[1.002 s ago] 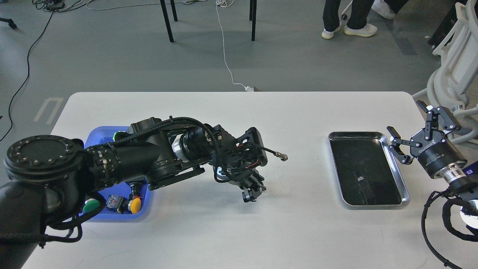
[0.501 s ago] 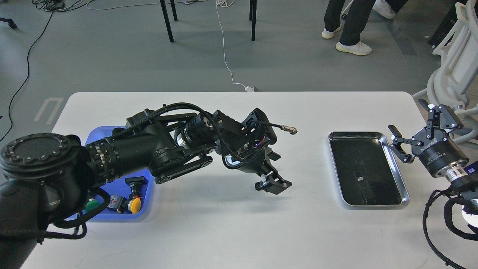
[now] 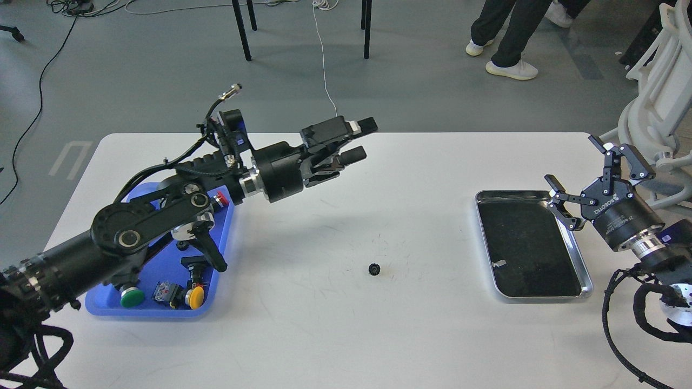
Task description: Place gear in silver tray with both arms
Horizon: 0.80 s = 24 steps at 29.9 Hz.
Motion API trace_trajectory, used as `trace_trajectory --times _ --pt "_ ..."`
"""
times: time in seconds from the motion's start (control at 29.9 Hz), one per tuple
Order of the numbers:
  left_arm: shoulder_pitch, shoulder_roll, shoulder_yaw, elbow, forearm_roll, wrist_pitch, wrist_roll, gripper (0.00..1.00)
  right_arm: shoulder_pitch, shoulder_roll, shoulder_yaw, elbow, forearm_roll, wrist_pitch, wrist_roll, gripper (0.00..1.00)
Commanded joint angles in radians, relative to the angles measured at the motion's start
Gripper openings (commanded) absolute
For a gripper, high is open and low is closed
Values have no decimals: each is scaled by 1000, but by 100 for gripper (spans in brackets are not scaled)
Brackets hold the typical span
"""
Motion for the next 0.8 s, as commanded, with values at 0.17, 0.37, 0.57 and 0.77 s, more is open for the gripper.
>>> trace_trajectory --times 0.17,0.37,0.57,0.77 --pt "357 14 -381 -4 -86 3 0 98 38 -52 -6 89 -319 0 0 99" --pt "459 16 -510 -10 -139 -11 0 98 262 -87 -144 138 -626 0 0 99" --pt "477 14 -529 -12 -196 -51 27 98 704 -87 -561 146 -861 0 0 99" --pt "477 13 -570 -12 -270 -43 77 98 989 74 -871 157 -1083 0 0 99"
